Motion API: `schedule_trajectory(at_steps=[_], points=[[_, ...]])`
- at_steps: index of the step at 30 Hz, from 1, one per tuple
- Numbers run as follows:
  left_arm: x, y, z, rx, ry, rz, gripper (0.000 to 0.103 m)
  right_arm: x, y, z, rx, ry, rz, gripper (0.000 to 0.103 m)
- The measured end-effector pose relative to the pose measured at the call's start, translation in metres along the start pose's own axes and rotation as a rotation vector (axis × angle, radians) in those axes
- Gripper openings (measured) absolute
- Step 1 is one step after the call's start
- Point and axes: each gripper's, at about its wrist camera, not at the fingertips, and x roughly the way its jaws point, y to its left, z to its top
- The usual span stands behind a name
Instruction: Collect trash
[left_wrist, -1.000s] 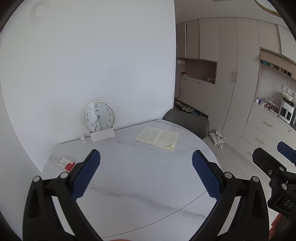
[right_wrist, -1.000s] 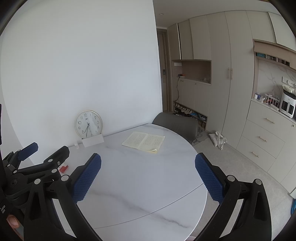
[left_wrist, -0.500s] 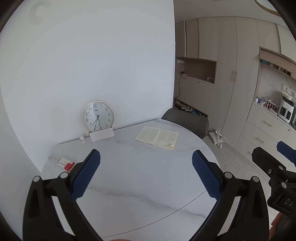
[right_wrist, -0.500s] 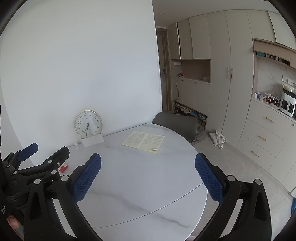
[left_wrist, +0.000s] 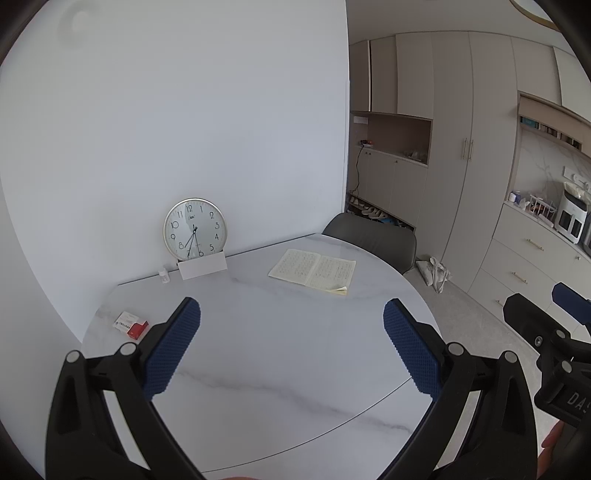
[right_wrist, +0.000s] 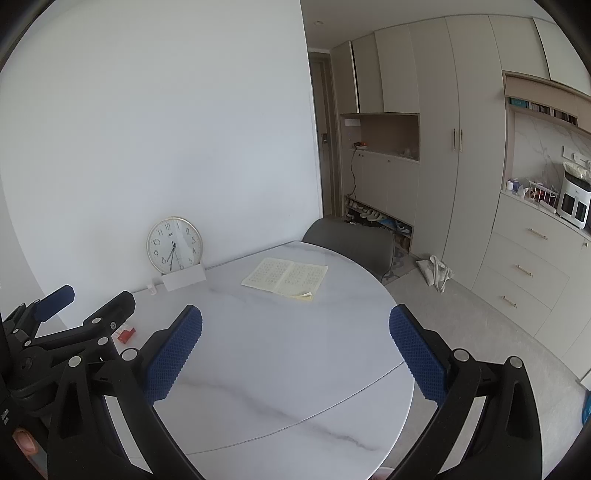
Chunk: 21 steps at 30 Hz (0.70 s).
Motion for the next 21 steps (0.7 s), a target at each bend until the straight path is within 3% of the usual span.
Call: schedule_trajectory(at_steps=[21], points=[[0.0028, 0.0034, -0.0026, -0.009, 0.008, 0.001, 0.095, 0.0035, -0.0004, -0.0002, 0.008, 0.013, 0.000, 0.101]])
